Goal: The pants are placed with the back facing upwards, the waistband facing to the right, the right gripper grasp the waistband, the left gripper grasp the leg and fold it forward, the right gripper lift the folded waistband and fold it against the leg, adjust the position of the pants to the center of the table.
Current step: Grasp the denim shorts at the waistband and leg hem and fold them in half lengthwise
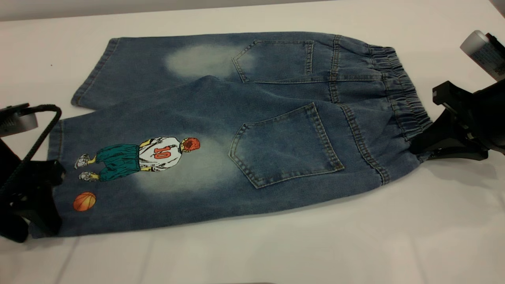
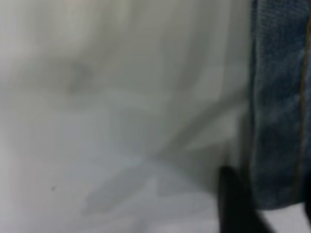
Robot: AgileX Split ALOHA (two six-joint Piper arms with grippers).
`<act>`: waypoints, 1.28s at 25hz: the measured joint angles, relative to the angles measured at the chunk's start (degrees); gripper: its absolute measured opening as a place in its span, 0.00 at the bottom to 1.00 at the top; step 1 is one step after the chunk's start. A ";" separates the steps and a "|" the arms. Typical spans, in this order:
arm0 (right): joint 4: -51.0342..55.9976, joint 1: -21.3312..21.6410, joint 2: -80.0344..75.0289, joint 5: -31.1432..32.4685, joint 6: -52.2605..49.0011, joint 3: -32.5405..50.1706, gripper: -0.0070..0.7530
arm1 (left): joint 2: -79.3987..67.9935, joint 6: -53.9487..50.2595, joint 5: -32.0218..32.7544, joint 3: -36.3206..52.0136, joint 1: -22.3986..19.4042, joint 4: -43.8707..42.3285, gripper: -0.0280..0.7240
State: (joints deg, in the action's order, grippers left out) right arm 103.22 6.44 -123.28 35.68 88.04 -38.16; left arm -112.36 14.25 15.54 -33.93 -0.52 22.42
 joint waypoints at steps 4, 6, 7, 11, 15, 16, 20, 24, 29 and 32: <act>-0.24 0.00 0.00 0.00 0.05 0.00 0.07 | -1.07 0.10 3.69 -3.04 0.00 0.24 0.12; -0.67 0.00 0.00 0.14 -0.02 0.00 0.06 | -1.75 0.13 6.35 -4.97 0.00 0.24 0.10; -0.90 0.00 0.00 0.38 -0.16 0.00 0.06 | -2.01 0.27 7.63 -6.03 0.06 0.24 0.10; -3.10 0.00 1.24 1.55 -1.79 0.00 0.06 | -0.51 1.49 9.84 -8.69 1.41 0.24 0.10; -7.14 0.00 6.33 1.67 -5.70 0.00 0.06 | 7.13 1.81 12.20 -10.95 2.98 0.24 0.10; -8.34 0.00 7.81 1.69 -6.70 0.00 0.06 | 9.24 1.89 12.98 -11.62 3.24 0.24 0.10; -12.72 0.00 14.95 2.04 -11.58 0.00 0.06 | 16.59 1.95 15.55 -14.60 3.58 0.18 0.10; -17.54 0.00 20.27 2.04 -16.25 -2.09 0.06 | 21.20 1.95 16.57 -17.56 3.94 0.02 0.10; -23.42 0.00 20.87 2.04 -23.25 -8.68 0.06 | 21.72 2.86 13.82 -19.13 3.99 -0.05 0.10; -24.39 0.00 19.84 2.01 -25.32 -11.91 0.06 | 20.64 2.97 9.56 -19.13 3.99 0.00 0.10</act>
State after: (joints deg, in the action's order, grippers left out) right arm 78.83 6.44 -103.44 37.69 62.72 -50.07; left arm -91.72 17.21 25.11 -53.06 3.48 22.43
